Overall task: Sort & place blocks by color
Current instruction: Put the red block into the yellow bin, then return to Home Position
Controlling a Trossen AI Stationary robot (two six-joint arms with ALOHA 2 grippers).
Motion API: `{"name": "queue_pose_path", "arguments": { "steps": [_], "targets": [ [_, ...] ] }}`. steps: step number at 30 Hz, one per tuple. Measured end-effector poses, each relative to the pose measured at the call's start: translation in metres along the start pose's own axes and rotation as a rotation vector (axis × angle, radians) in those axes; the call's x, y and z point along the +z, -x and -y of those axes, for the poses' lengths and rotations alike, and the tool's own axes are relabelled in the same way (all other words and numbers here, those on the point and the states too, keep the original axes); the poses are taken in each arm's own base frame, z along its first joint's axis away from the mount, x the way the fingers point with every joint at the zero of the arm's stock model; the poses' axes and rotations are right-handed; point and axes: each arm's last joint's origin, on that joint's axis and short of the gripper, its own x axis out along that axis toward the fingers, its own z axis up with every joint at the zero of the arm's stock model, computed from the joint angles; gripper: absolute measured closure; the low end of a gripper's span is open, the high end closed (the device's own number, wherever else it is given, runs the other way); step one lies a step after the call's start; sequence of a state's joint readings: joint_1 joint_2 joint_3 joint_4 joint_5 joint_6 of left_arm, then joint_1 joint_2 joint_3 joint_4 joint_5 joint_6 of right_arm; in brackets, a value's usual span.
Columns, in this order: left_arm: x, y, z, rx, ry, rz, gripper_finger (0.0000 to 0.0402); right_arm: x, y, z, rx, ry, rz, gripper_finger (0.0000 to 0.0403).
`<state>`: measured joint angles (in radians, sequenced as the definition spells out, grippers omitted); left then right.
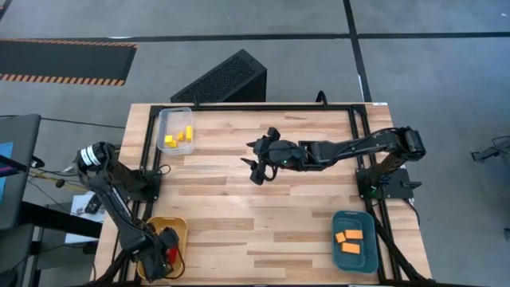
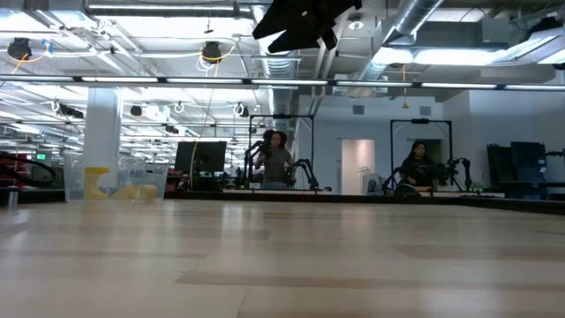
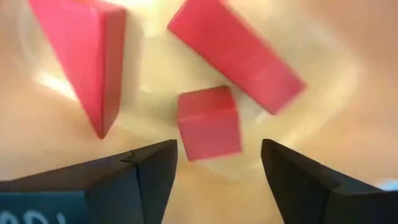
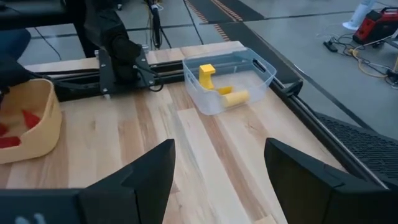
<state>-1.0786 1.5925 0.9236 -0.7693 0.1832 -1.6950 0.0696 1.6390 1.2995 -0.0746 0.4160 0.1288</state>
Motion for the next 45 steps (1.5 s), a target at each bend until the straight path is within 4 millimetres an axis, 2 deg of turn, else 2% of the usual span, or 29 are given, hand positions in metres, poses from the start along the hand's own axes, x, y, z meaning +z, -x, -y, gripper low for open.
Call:
{"name": "queue_pose_path", "arguments": {
  "steps": [3, 6, 10, 12, 16, 20, 24, 27, 31, 35, 39, 42, 45],
  "targets": [
    [0.005, 0.022, 0.002, -0.027, 0.006, 0.081, 0.0175, 0.001, 0.000, -0.002, 0.045, -0.027, 0.005, 0.0133],
    [0.016, 0.053, -0.003, -0.060, 0.016, 0.238, 0.0173, 0.006, -0.001, -0.003, 0.205, -0.101, 0.036, 0.0133],
    [0.037, 0.101, -0.023, -0.130, -0.021, 0.492, 0.0177, 0.017, 0.001, -0.006, 0.436, -0.170, 0.096, 0.0133],
    [0.049, 0.122, -0.035, -0.151, -0.070, 0.635, 0.0185, 0.019, 0.003, -0.008, 0.499, -0.180, 0.101, 0.0134],
    [0.076, 0.156, -0.059, -0.097, -0.169, 0.898, 0.0211, 0.021, 0.023, -0.010, 0.533, -0.162, 0.042, 0.0159],
    [0.105, 0.179, -0.072, 0.045, -0.290, 1.090, 0.0247, 0.023, 0.052, -0.007, 0.543, -0.112, -0.003, 0.0224],
    [0.132, 0.191, -0.081, 0.124, -0.412, 1.105, 0.0296, 0.016, 0.085, 0.009, 0.578, -0.154, 0.074, 0.0322],
    [0.143, 0.200, -0.091, 0.138, -0.460, 1.137, 0.0337, -0.001, 0.108, 0.024, 0.582, -0.203, 0.180, 0.0385],
    [0.149, 0.201, -0.110, 0.029, -0.568, 1.257, 0.0386, -0.032, 0.121, 0.035, 0.496, -0.248, 0.259, 0.0380],
    [0.155, 0.188, -0.137, -0.093, -0.588, 1.414, 0.0397, -0.061, 0.116, 0.037, 0.444, -0.269, 0.149, 0.0367],
    [0.158, 0.174, -0.161, -0.066, -0.595, 1.478, 0.0397, -0.056, 0.126, 0.029, 0.490, -0.052, 0.278, 0.0388],
    [0.153, 0.175, -0.175, -0.072, -0.595, 1.495, 0.0401, -0.050, 0.141, 0.027, 0.502, 0.111, 0.387, 0.0395],
    [0.141, 0.180, -0.185, -0.101, -0.571, 1.523, 0.0400, -0.046, 0.155, 0.037, 0.477, 0.170, 0.427, 0.0385]
  ]
}}
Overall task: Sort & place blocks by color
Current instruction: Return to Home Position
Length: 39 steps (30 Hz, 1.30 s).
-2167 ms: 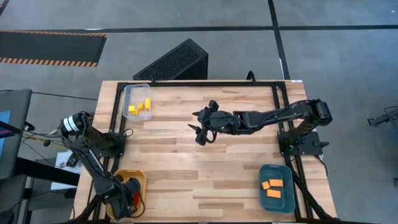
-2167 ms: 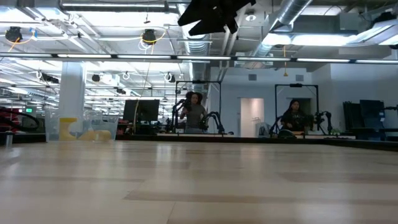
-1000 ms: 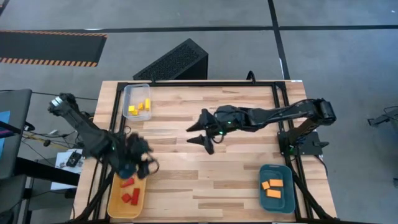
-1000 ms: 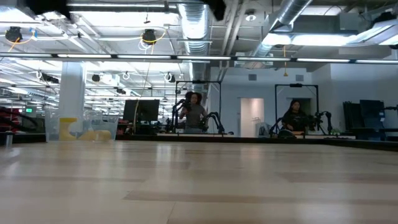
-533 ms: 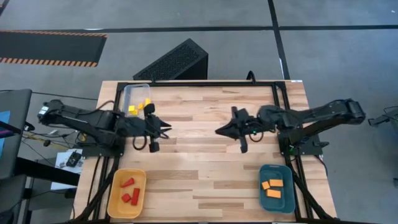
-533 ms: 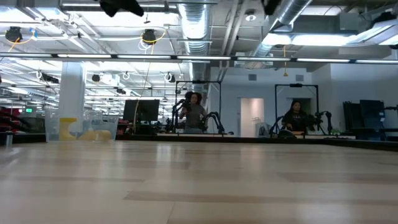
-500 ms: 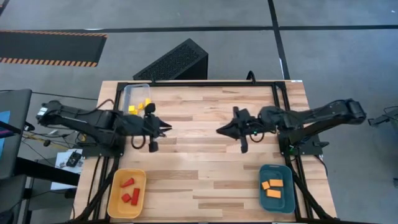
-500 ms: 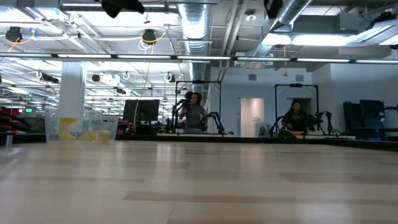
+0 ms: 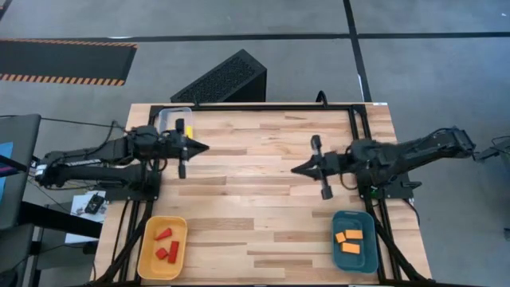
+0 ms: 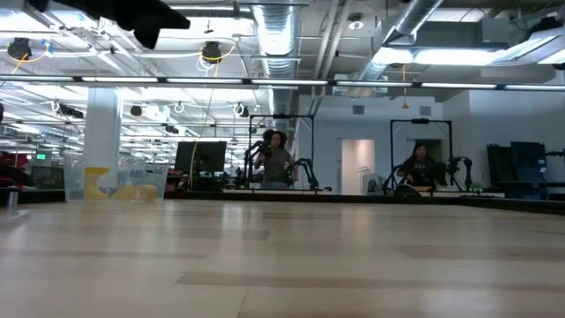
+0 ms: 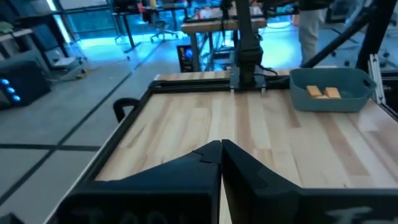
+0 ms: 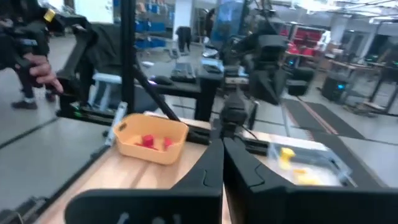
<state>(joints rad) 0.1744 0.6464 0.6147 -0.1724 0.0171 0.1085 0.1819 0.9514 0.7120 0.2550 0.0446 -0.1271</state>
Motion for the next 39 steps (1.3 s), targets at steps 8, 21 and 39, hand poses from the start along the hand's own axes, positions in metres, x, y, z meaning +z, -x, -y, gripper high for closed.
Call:
{"name": "queue_pose_path", "arguments": {
  "steps": [8, 21, 39],
  "targets": [
    [-0.052, 0.013, -0.005, 0.222, 0.076, -0.042, 0.0401, -0.023, 0.051, 0.017, -0.009, -0.019, 0.078, 0.0397],
    [-0.065, 0.014, 0.002, 0.058, 0.021, 0.102, 0.0401, -0.080, 0.090, 0.029, 0.008, -0.131, 0.188, 0.0397],
    [-0.097, 0.033, 0.007, 0.067, 0.047, 0.274, 0.0401, -0.108, 0.129, 0.016, -0.003, -0.121, 0.292, 0.0397]
  ]
}}
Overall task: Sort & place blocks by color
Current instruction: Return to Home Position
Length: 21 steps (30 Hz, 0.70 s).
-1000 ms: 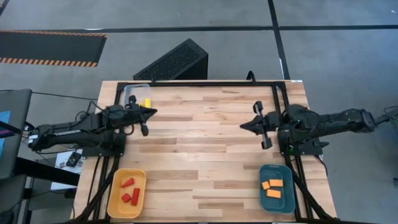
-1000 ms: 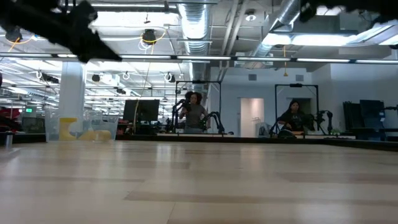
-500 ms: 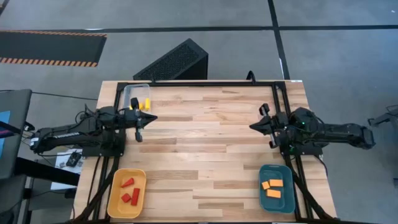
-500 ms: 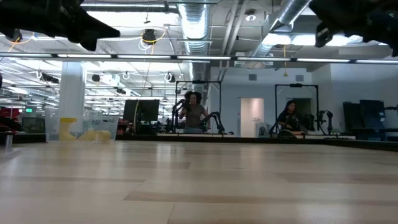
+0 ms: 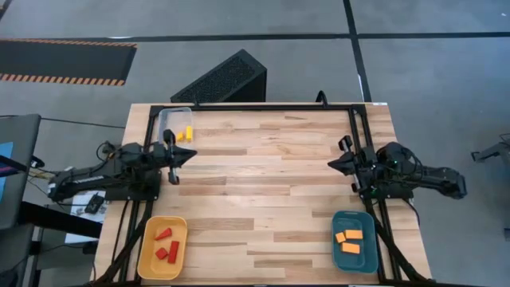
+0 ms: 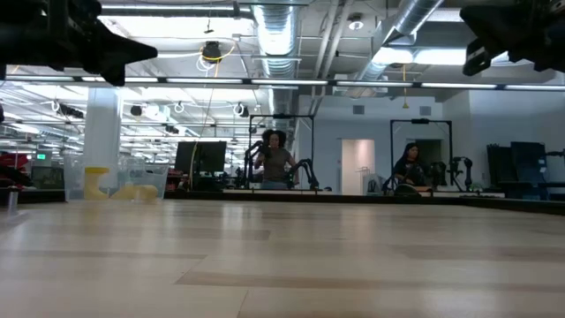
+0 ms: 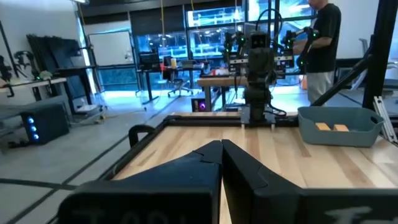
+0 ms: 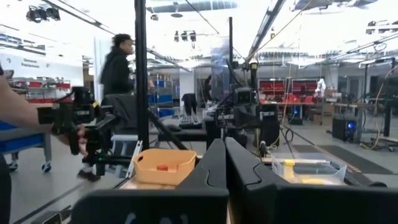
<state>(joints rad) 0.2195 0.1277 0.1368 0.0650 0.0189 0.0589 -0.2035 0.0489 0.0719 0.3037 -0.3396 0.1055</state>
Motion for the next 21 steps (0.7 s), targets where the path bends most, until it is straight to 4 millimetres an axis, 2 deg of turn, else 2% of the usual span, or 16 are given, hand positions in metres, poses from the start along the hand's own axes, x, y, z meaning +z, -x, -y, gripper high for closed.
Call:
{"name": "queue_pose_path", "arguments": {
  "steps": [7, 14, 21],
  "targets": [
    [0.000, 0.009, 0.000, 0.000, -0.039, 0.020, 0.0401, -0.005, 0.004, -0.002, 0.022, 0.029, -0.048, 0.0397],
    [-0.025, 0.005, 0.002, 0.000, 0.008, 0.061, 0.0401, -0.020, 0.004, 0.000, 0.021, 0.016, -0.040, 0.0397],
    [-0.025, 0.005, 0.006, -0.052, 0.023, 0.077, 0.0401, -0.021, 0.005, 0.000, 0.023, 0.021, -0.055, 0.0397]
  ]
}}
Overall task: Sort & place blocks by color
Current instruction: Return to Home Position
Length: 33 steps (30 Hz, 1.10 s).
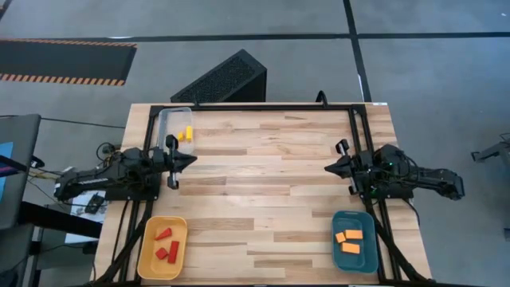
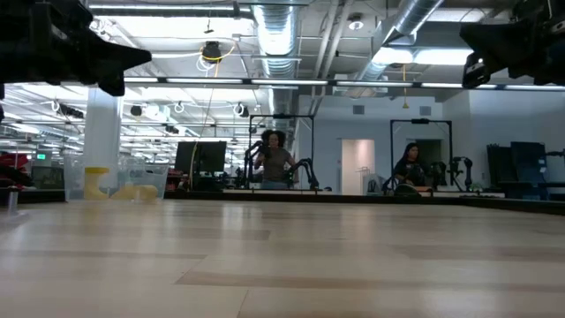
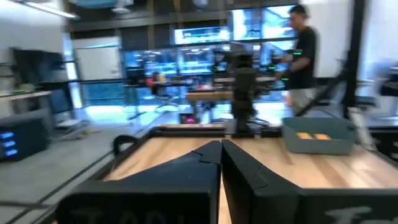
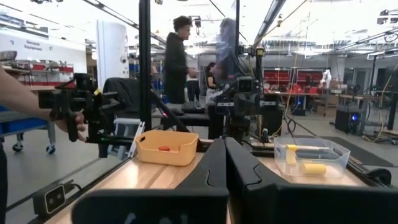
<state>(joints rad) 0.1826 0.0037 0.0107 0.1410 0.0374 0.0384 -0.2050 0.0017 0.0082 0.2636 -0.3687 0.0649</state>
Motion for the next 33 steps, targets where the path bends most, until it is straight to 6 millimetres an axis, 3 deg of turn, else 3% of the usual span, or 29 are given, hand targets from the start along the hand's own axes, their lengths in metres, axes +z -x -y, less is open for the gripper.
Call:
{"name": "queue_pose_path", "arguments": {
  "steps": [7, 17, 33],
  "targets": [
    [-0.006, 0.000, 0.012, -0.133, 0.033, -0.066, 0.0401, -0.001, -0.001, -0.002, 0.022, 0.022, -0.002, 0.0397],
    [-0.011, 0.001, 0.014, -0.068, -0.021, -0.109, 0.0401, -0.006, -0.001, -0.004, 0.042, 0.044, -0.050, 0.0397],
    [-0.011, 0.001, 0.014, -0.070, 0.047, -0.114, 0.0401, -0.012, 0.000, -0.003, 0.032, 0.013, -0.114, 0.0397]
  ]
}}
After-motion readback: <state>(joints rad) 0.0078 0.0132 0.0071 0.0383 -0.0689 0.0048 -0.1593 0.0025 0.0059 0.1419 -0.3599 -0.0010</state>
